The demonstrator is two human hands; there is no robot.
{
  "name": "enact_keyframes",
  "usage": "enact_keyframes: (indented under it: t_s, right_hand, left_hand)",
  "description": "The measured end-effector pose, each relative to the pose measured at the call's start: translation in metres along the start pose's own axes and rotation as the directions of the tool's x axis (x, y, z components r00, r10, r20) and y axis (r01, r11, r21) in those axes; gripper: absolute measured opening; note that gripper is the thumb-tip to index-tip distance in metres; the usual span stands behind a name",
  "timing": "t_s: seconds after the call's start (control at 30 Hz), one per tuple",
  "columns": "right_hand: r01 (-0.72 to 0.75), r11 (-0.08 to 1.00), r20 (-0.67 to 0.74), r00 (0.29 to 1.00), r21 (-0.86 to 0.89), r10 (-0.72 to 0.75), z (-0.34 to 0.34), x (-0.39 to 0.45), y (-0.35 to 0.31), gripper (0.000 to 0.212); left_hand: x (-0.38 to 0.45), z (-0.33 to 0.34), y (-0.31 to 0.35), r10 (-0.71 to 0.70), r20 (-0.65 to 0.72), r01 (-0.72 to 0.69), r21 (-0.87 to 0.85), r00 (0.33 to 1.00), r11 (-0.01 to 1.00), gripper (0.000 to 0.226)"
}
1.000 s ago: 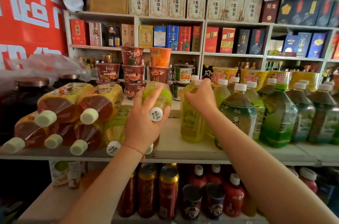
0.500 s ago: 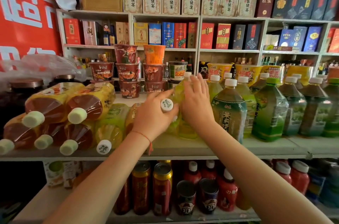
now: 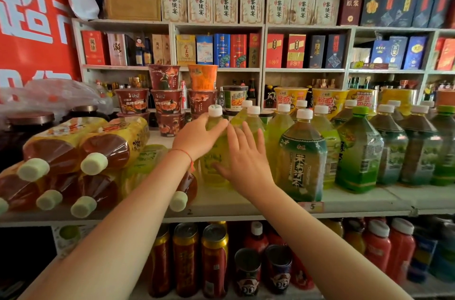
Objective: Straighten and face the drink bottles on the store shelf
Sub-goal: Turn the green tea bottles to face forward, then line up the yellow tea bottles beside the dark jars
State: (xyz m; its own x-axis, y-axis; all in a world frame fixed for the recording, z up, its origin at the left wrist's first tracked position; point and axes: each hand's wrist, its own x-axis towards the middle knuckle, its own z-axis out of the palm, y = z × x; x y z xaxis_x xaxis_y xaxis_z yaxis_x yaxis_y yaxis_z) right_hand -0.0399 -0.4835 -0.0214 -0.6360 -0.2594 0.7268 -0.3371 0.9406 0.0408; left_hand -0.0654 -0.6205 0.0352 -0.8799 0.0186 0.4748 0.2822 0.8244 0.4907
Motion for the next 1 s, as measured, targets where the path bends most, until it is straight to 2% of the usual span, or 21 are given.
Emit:
enact_keyframes:
  t_s: [0.1, 0.23, 0.37, 0.47, 0.57, 0.63, 0.7, 0.77, 0.83, 0.87, 0.9, 0.97, 1.0]
  right_hand:
    - [0.04, 0.991, 0.007, 0.999, -0.131, -0.04, 0.007, 0.0, 0.009, 0.097]
    - [0.141, 0.952, 0.049, 0.99, -0.271, -0.133, 0.019, -0.003, 0.027, 0.103]
    - [0.184, 0.943, 0.022, 0.982, -0.277, -0.185, 0.025, -0.001, 0.038, 0.102]
    - [0.158, 0.947, 0.034, 0.987, -0.279, -0.154, 0.024, 0.0, 0.035, 0.104]
    - [0.137, 0.96, 0.075, 0.99, -0.245, -0.122, 0.018, -0.004, 0.023, 0.096]
    - [0.188, 0.961, 0.033, 0.982, -0.204, -0.185, 0.015, -0.007, 0.011, 0.08]
    - [0.272, 0.961, 0.007, 0.962, -0.055, -0.272, 0.014, -0.01, 0.0, 0.068]
    - [0.276, 0.924, 0.106, 0.944, 0.265, -0.312, 0.012, -0.013, -0.015, 0.075]
    - [0.17, 0.845, 0.257, 0.906, 0.508, -0.336, 0.012, -0.02, -0.029, 0.094]
    - [0.143, 0.829, 0.298, 0.889, 0.54, -0.347, 0.014, -0.024, -0.038, 0.102]
    - [0.137, 0.842, 0.311, 0.889, 0.522, -0.337, 0.018, -0.027, -0.043, 0.108]
    - [0.145, 0.893, 0.254, 0.928, 0.425, -0.272, 0.024, -0.029, -0.051, 0.113]
    - [0.144, 0.909, 0.21, 0.948, 0.391, -0.24, 0.027, -0.029, -0.058, 0.112]
  left_hand:
    - [0.003, 0.004, -0.002, -0.005, 0.111, 0.006, -0.011, 0.994, 1.0, 0.067]
    - [0.003, 0.011, -0.016, -0.02, 0.141, -0.004, 0.164, 0.99, 0.986, 0.064]
    - [0.008, 0.017, -0.022, -0.035, 0.159, 0.006, 0.181, 0.987, 0.984, 0.071]
    - [0.013, 0.017, -0.021, -0.059, 0.216, 0.029, 0.139, 0.975, 0.99, 0.078]
    - [0.009, 0.012, -0.021, -0.048, 0.247, 0.009, 0.158, 0.968, 0.987, 0.071]
    - [-0.006, 0.0, -0.024, 0.028, 0.182, -0.067, 0.212, 0.983, 0.975, 0.055]
    - [-0.024, -0.014, -0.028, 0.198, -0.013, -0.189, 0.241, 0.98, 0.952, 0.038]
    - [-0.048, -0.03, -0.037, 0.376, -0.264, -0.305, 0.271, 0.888, 0.913, 0.033]
    - [-0.07, -0.04, -0.047, 0.464, -0.395, -0.38, 0.275, 0.793, 0.883, 0.031]
    - [-0.081, -0.041, -0.055, 0.444, -0.394, -0.374, 0.244, 0.805, 0.895, 0.029]
    - [-0.089, -0.038, -0.061, 0.391, -0.363, -0.342, 0.193, 0.846, 0.92, 0.027]
    - [-0.098, -0.027, -0.066, 0.283, -0.276, -0.257, 0.127, 0.918, 0.958, 0.03]
    - [-0.102, -0.023, -0.071, 0.26, -0.255, -0.233, 0.13, 0.932, 0.964, 0.032]
